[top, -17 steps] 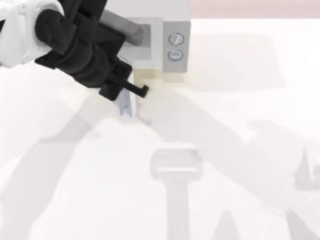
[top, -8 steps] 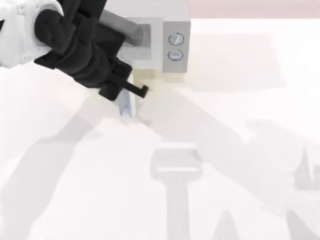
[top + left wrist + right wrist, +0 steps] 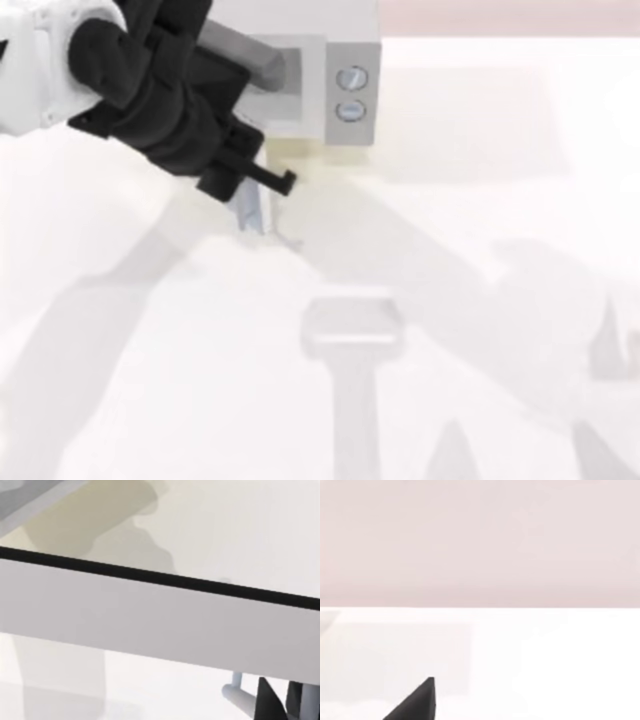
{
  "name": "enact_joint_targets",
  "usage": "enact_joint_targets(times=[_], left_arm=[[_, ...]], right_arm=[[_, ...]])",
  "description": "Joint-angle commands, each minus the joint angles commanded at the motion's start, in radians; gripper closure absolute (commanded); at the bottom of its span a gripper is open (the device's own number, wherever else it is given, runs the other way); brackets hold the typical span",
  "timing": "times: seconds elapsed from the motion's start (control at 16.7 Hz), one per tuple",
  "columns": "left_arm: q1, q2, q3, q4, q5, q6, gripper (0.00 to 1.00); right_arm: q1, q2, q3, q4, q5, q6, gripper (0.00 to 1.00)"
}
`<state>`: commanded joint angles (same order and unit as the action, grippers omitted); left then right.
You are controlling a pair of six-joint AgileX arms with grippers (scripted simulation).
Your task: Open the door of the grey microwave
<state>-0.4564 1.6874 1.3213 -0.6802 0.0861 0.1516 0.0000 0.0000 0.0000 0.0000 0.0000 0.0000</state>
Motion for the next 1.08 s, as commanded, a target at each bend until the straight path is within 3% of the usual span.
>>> enact_joint_targets(times=[0.24,0.66,1.08], left_arm=[[0.002,-0.002,-0.006,-0.001,0.014,0.012,1.00],[0.065,-0.051,-0.054,-0.021,0.092,0.163,1.00],[0.066,-0.052,-0.054,-0.020,0.093,0.166,1.00]], right_arm=[[0.000,0.000,0.000,0.000,0.000,0.000,0.00],[0.000,0.000,0.000,0.000,0.000,0.000,0.00],[0.000,0.000,0.000,0.000,0.000,0.000,0.00]])
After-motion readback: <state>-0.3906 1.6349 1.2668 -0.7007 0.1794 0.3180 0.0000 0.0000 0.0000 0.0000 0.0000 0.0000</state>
